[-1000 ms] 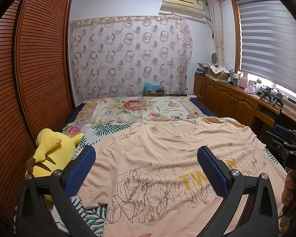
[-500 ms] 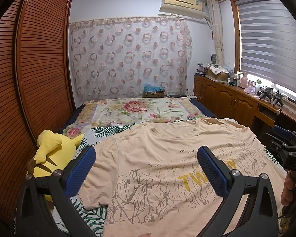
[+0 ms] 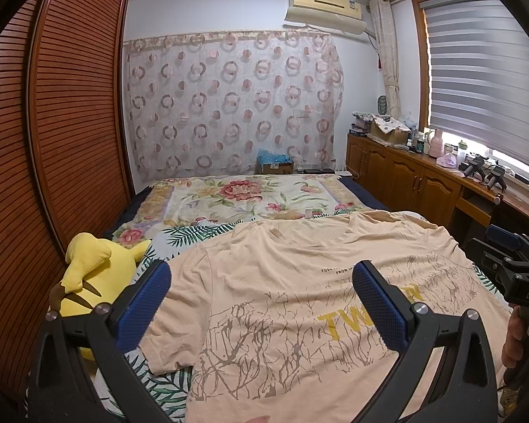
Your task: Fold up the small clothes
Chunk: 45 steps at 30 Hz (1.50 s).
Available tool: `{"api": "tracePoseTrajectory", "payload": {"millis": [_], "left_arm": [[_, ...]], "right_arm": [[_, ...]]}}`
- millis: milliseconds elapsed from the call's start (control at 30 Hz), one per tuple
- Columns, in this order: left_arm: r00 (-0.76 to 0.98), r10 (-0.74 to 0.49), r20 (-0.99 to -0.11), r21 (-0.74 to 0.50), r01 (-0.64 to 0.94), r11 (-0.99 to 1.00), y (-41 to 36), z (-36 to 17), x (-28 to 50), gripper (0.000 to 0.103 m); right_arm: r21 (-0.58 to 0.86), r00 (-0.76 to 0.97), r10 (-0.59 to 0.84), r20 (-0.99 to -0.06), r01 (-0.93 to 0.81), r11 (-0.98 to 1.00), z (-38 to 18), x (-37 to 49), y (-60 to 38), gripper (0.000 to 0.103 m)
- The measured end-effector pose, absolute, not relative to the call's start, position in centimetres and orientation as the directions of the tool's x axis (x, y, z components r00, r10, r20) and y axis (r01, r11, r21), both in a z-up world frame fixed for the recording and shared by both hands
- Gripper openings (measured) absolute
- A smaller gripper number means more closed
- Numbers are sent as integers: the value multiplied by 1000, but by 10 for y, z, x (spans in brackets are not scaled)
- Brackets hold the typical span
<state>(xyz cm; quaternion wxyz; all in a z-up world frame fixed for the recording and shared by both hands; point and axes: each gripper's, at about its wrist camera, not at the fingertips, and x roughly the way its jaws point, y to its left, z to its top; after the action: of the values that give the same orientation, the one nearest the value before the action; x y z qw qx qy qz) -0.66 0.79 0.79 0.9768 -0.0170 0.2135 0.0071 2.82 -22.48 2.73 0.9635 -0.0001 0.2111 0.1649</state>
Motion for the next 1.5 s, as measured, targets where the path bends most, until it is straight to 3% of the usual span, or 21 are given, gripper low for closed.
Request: {"api": "tracePoseTrajectory", "payload": {"millis": [1033,1500], "left_arm": [[904,0,-427,-37,-17,999,6,14,-6,103],[859,-35,-512,-79,-6,997,57,-26,6,103]], "right_arm": [[76,849,331,-411,-330,941,23,28,-221,103],[85,773,383,-505,-397,914,-13,50,-192,103]]}}
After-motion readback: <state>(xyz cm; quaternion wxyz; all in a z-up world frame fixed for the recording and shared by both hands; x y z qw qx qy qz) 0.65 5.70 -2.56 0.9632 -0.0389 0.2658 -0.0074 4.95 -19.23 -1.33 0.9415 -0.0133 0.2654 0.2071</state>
